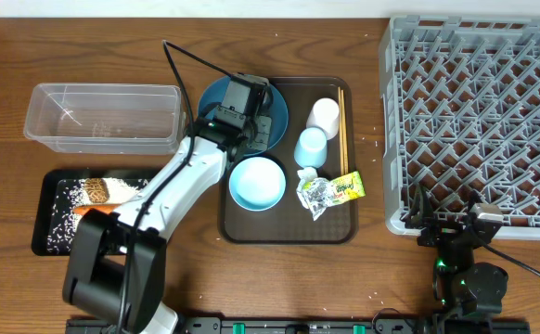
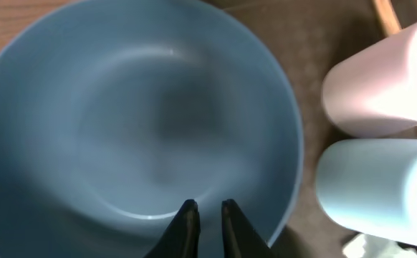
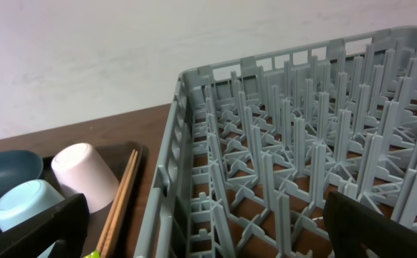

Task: Sort waste into correct bins and load items into the dishwasher rack
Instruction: 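Lower the blue bowl onto the brown tray and release it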

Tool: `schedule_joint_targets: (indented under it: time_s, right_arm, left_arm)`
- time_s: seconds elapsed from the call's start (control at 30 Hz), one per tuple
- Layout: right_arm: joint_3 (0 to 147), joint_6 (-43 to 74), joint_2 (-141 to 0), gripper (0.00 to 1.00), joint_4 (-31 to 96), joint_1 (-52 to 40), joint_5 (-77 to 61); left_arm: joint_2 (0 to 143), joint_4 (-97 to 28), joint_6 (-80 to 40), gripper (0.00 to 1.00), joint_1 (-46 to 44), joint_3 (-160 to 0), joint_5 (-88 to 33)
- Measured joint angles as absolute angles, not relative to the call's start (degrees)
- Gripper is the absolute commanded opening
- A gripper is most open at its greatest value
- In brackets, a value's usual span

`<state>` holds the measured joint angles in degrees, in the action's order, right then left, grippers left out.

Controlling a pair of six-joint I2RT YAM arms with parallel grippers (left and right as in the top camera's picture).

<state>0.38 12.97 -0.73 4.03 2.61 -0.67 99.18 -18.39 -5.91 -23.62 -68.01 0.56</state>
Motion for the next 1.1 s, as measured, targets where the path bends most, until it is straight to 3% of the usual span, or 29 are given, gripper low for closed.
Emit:
schedule_joint_targets:
  time_s: [0.37, 1.1]
  right_arm:
    - [0.38, 12.97, -0.73, 0.99, 4.03, 2.61, -0.69]
    - [0.38, 12.97, -0.73, 0.99, 4.03, 2.61, -0.67]
  left_arm:
    - [105.51, -10.04, -5.5, 0.06, -23.68, -68.01, 0.86]
    - [110.28, -7.4, -6.72, 0.06, -25.61, -68.01, -5.69]
